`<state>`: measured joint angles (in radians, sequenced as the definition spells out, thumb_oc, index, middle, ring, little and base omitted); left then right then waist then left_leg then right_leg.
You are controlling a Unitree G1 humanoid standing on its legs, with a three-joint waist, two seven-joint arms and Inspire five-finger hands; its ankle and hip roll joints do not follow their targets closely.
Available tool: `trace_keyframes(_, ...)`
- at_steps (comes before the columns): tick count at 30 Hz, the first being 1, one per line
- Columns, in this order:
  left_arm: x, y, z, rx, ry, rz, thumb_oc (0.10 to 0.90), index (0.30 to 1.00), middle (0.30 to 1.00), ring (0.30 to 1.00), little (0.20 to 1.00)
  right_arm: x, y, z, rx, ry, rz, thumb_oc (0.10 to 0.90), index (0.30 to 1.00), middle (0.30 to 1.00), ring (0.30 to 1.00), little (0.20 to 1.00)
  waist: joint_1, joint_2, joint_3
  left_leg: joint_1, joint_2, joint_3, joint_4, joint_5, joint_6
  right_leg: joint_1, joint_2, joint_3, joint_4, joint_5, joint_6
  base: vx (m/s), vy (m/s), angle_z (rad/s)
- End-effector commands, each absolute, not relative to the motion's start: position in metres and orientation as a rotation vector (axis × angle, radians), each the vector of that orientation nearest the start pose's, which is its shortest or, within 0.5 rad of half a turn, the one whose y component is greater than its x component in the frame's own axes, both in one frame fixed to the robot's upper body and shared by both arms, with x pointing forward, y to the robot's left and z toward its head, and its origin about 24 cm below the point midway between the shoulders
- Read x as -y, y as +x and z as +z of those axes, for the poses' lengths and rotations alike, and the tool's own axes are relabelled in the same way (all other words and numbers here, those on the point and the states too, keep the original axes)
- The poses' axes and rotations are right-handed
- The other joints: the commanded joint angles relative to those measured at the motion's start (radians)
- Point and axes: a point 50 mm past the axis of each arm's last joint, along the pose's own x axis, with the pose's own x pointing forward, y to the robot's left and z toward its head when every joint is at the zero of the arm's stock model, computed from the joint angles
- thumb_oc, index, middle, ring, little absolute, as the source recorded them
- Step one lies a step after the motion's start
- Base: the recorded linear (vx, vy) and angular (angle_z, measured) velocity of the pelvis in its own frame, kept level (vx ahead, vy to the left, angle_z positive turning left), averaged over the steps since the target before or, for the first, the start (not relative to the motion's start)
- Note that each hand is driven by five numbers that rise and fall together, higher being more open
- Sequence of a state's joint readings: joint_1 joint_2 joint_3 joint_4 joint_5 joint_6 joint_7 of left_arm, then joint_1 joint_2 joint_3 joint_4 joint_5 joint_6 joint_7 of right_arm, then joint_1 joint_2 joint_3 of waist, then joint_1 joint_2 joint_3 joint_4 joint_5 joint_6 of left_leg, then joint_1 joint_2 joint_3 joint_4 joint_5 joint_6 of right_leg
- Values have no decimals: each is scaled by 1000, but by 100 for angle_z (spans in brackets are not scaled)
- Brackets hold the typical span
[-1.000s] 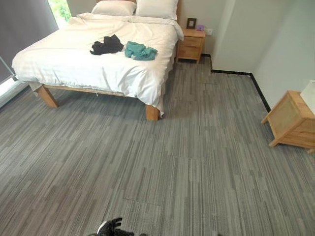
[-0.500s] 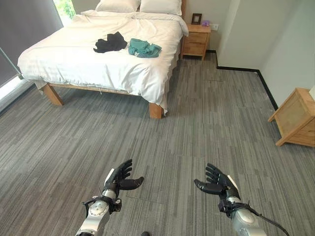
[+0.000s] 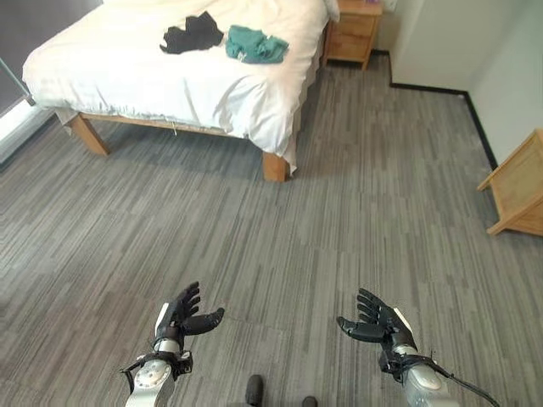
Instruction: Pick up bed clothes into laundry basket.
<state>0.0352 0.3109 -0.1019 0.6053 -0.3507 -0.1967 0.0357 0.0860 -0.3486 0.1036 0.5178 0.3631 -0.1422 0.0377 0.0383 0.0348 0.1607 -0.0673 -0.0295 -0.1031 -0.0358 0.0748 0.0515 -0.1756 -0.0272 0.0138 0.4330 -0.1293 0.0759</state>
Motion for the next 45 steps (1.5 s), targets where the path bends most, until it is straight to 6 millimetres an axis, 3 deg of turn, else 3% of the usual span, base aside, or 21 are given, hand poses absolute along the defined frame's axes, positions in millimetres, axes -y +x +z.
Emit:
trace_keyframes(1, -236, 241, -14, -172, 93, 82, 800, 900, 900, 900, 900, 223, 221, -26, -225, 16, -29, 800, 900, 900, 900, 900, 8, -54, -15, 19, -32, -72, 134, -188, -3, -146, -89, 111, 114, 250, 63, 194, -18, 68)
trace_keyframes(4, -228, 244, -10, -155, 98, 36, 800, 900, 900, 900, 900, 221, 220, -27, -232, 14, -16, 800, 900, 900, 900, 900, 1, -58, -13, 37, -19, -101, 128, -203, -11, -168, -78, 100, 68, 201, 62, 283, -70, 52)
trace_keyframes(5, -220, 243, -12, -161, 92, -12, 800, 900, 900, 900, 900, 223, 216, -31, -253, 21, -23, 800, 900, 900, 900, 900, -21, -66, -30, 95, 5, -121, 87, -219, -29, -168, -38, 88, -92, 151, 83, 515, -150, 30)
trace_keyframes(6, -214, 243, -15, -167, 89, -34, 800, 900, 900, 900, 900, 225, 213, -35, -265, 39, -36, 800, 900, 900, 900, 900, -42, -77, -44, 136, 10, -141, 67, -226, -35, -177, -17, 82, -262, 179, 103, 626, -175, 28)
trace_keyframes(9, -202, 243, -17, -174, 97, -97, 800, 900, 900, 900, 900, 229, 199, -42, -298, 77, -53, 800, 900, 900, 900, 900, -91, -79, -63, 196, 26, -175, 32, -222, -49, -200, 23, 98, -446, 261, 143, 467, -115, 41)
trace_keyframes(11, -195, 244, -18, -176, 96, -129, 800, 900, 900, 900, 900, 230, 195, -42, -303, 80, -57, 800, 900, 900, 900, 900, -118, -82, -74, 239, 42, -186, 23, -229, -62, -215, 32, 87, -450, 283, 160, 448, -159, 76)
trace_keyframes(13, -181, 246, -16, -165, 83, -188, 800, 900, 900, 900, 900, 236, 192, -39, -300, 72, -67, 800, 900, 900, 900, 900, -139, -73, -95, 262, 81, -187, 27, -196, -100, -195, 16, 86, -419, 294, 140, 405, -188, 91)
trace_keyframes(17, -168, 253, -18, -175, 57, -210, 800, 900, 900, 900, 900, 247, 192, -35, -284, 65, -112, 800, 900, 900, 900, 900, -176, -42, -123, 208, 197, -89, 204, 84, -219, -171, 13, 19, -358, 251, 98, 346, -161, 21)
trace_keyframes(19, -168, 253, -18, -175, 58, -210, 800, 900, 900, 900, 900, 247, 192, -35, -284, 65, -112, 800, 900, 900, 900, 900, -177, -42, -124, 207, 196, -90, 205, 84, -219, -172, 12, 19, -358, 251, 98, 225, -189, 31)
trace_keyframes(20, -153, 266, -7, -134, 56, -284, 800, 900, 900, 900, 900, 252, 202, -22, -214, 70, -124, 800, 900, 900, 900, 900, -170, -94, -98, 49, 233, 13, 391, 154, -141, -107, 9, 52, -346, 203, 43, 451, -381, 22)
trace_keyframes(24, -128, 273, 4, -87, 18, -389, 800, 900, 900, 900, 900, 259, 219, 0, -119, 57, -136, 800, 900, 900, 900, 900, -123, -103, -81, -66, 151, 32, 234, 19, -128, -26, -1, 69, -340, 142, 35, 425, -230, 23)
trace_keyframes(26, -128, 273, 4, -87, 18, -389, 800, 900, 900, 900, 900, 259, 219, 0, -119, 57, -136, 800, 900, 900, 900, 900, -123, -103, -81, -66, 151, 32, 233, 20, -128, -26, -2, 69, -340, 142, 35, 269, -106, 20)
trace_keyframes(27, -110, 273, 11, -69, -59, -461, 800, 900, 900, 900, 900, 258, 220, 1, -113, 48, -130, 800, 900, 900, 900, 900, -97, -84, -77, -121, 42, 4, 96, -19, -121, 16, 29, 88, -336, 117, 26, 514, -199, 17)
trace_keyframes(31, -98, 274, 20, -39, -113, -515, 800, 900, 900, 900, 900, 251, 214, -10, -150, 50, -121, 800, 900, 900, 900, 900, -52, -47, -88, -210, -86, -15, -52, 67, -97, 127, 110, 144, -365, 83, 11, 522, -159, 19)
trace_keyframes(35, -102, 271, 23, -29, -129, -512, 800, 900, 900, 900, 900, 241, 209, -19, -190, 77, -83, 800, 900, 900, 900, 900, -22, -48, -102, -200, -86, 15, -37, 96, -92, 235, 108, 209, -397, 18, 8, 633, 35, -48)
trace_keyframes(38, -111, 268, 21, -30, -81, -503, 800, 900, 900, 900, 900, 232, 208, -23, -211, 104, -45, 800, 900, 900, 900, 900, -14, -68, -126, -171, -75, 26, -29, 73, -72, 258, 45, 208, -354, -25, 33, 510, 106, -33)
trace_keyframes(40, -114, 267, 20, -35, -64, -493, 800, 900, 900, 900, 900, 230, 209, -23, -213, 98, -33, 800, 900, 900, 900, 900, -10, -79, -130, -161, -77, 33, -18, 52, -60, 245, 18, 205, -299, -12, 54, 295, 52, -6)
trace_keyframes(41, -123, 265, 16, -53, -51, -458, 800, 900, 900, 900, 900, 223, 216, -16, -186, 106, 1, 800, 900, 900, 900, 900, -12, -100, -115, -129, -81, 45, -3, 14, -38, 188, -10, 204, -90, 129, 96, 351, 49, 7)
trace_keyframes(43, -132, 262, 12, -73, -57, -423, 800, 900, 900, 900, 900, 218, 221, -10, -157, 116, 31, 800, 900, 900, 900, 900, -13, -96, -91, -87, -59, 42, -3, -16, -19, 94, -1, 182, 78, 244, 97, 352, 59, -15)
trace_keyframes(44, -132, 262, 12, -73, -57, -423, 800, 900, 900, 900, 900, 218, 221, -10, -157, 116, 31, 800, 900, 900, 900, 900, -13, -96, -91, -87, -59, 43, -3, -16, -19, 94, -1, 182, 78, 244, 97, 424, 114, -5)
trace_keyframes(45, -145, 259, 10, -86, -33, -389, 800, 900, 900, 900, 900, 214, 227, -6, -134, 130, 30, 800, 900, 900, 900, 900, -7, -79, -74, -42, -22, 43, -5, -43, -13, 5, -49, 90, 148, 240, 63, 438, 106, 3)
